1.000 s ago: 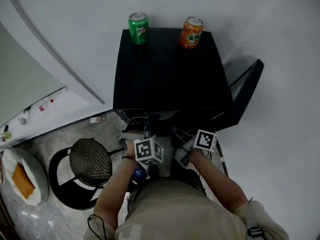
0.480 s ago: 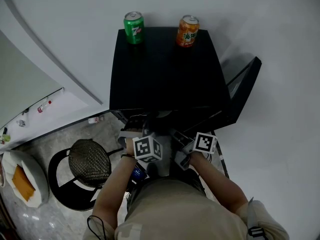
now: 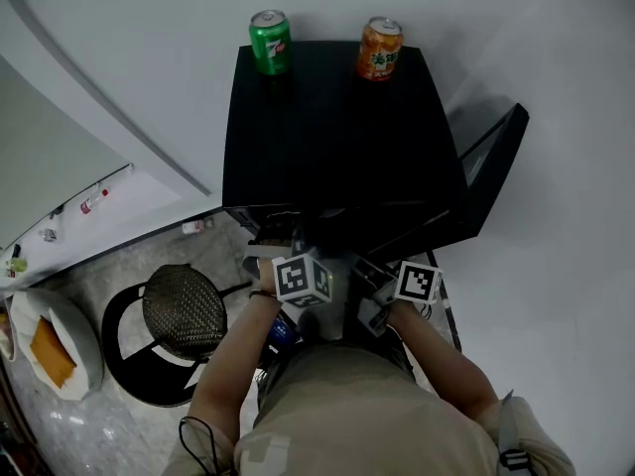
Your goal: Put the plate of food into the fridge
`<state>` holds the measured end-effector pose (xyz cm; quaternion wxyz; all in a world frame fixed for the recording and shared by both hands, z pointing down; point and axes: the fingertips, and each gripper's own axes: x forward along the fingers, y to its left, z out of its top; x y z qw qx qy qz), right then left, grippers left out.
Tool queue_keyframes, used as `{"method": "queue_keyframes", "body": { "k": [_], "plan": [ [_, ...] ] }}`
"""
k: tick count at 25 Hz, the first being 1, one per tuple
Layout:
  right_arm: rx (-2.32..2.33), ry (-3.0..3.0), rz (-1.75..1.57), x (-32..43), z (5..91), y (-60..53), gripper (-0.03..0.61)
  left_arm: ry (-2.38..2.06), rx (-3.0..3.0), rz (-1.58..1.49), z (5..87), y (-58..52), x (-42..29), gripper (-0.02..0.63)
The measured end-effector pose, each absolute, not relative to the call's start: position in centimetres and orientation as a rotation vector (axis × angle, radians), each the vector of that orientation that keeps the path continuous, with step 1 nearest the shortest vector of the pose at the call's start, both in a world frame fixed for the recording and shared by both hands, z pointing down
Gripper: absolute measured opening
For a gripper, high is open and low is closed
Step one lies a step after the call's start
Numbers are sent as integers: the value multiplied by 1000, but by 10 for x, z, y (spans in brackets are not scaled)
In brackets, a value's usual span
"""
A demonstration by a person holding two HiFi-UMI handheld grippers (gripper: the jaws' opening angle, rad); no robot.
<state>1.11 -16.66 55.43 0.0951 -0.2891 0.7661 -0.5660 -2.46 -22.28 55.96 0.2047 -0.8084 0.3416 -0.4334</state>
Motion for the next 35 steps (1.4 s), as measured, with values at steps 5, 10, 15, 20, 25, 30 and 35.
{"method": "queue_keyframes", "body": {
  "k": [5,10,15,20,25,30,35],
  "plan": [
    [-791,2306,-1612,3,544,-168,29,959,-2250,-1201,560,-226,-26,67],
    [-819,2296,-1654,5,549,-164,29,962,-2250,-1204,560,-227,-25,67],
    [-765,2306,-1627,-1,542,-165,29,972,-2242,-1195,561,-230,-26,67],
    [-755,2318,-1645,-5,541,-159,29,982,-2250,-1194,564,-231,-25,67],
    [-774,2299,-1674,-2,545,-156,29,980,-2244,-1199,561,-233,-25,67],
    [-763,2310,-1662,-1,543,-155,29,993,-2244,-1201,560,-238,-23,67],
    [-777,2284,-1696,2,547,-151,29,1015,-2239,-1181,562,-244,-21,67]
  ]
}}
